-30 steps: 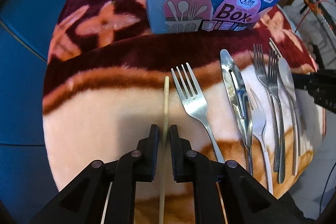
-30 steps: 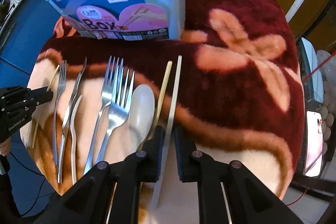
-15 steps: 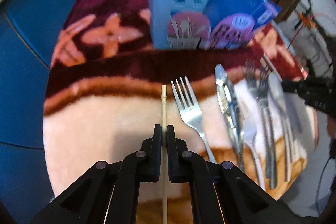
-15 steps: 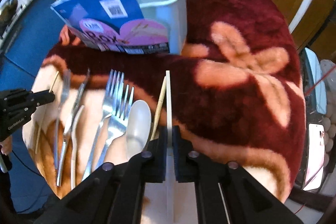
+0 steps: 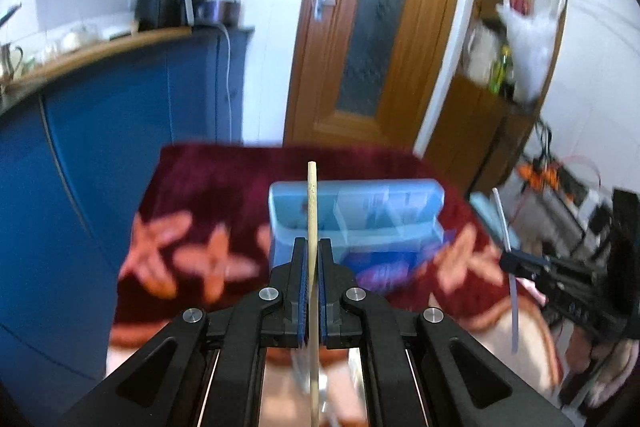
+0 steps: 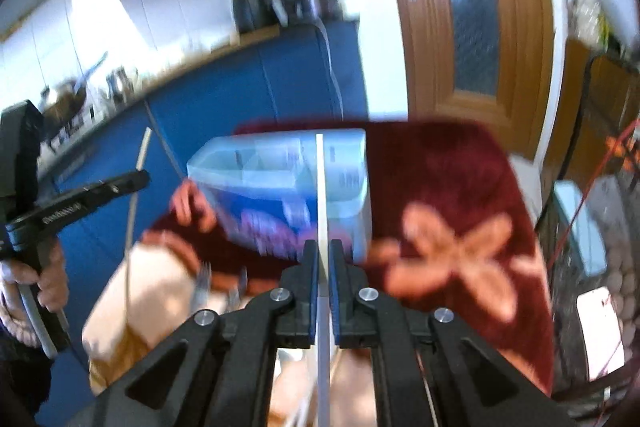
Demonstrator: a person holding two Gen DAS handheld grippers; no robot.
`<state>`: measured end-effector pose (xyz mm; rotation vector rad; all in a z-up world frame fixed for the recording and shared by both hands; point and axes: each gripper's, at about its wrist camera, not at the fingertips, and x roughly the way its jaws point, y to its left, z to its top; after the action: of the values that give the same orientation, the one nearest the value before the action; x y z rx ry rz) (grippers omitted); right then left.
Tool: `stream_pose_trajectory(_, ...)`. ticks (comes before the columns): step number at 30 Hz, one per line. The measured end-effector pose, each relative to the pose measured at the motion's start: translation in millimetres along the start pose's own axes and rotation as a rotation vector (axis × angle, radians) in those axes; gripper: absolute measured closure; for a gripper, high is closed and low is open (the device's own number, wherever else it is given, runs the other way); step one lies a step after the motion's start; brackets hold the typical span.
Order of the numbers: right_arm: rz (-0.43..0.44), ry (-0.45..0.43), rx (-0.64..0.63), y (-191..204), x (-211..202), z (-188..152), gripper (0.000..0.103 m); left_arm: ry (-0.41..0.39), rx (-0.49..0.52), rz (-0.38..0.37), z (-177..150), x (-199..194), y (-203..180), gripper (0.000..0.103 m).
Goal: Organize utensils
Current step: 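Carry both chopsticks into the blue holder and open both tools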
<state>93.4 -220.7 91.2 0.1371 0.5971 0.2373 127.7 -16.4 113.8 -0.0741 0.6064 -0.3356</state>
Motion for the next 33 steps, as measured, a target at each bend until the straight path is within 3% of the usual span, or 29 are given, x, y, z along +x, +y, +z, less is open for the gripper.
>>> stream_pose_trajectory(8,0.009,-0.177,-0.005,4,11,40,0.097,-0.223,-0.03,0.045,57,7,-6,0.099)
stream_pose_trajectory(17,0.028,-0.312,0.017,-2,43,65,0.096,-0.419,-0.096,0.094,83,25,-4,0.099)
stream_pose_trajectory(26,0.007,-0.365,0.02,-11,80,60,0.096,-0.448,-0.055,0.145,60,69,-1,0.099)
stream_pose_trajectory(33,0.001,-0.318,-0.025,-8,93,49,0.096,-0.393,-0.045,0.131,40,89,3,0.099)
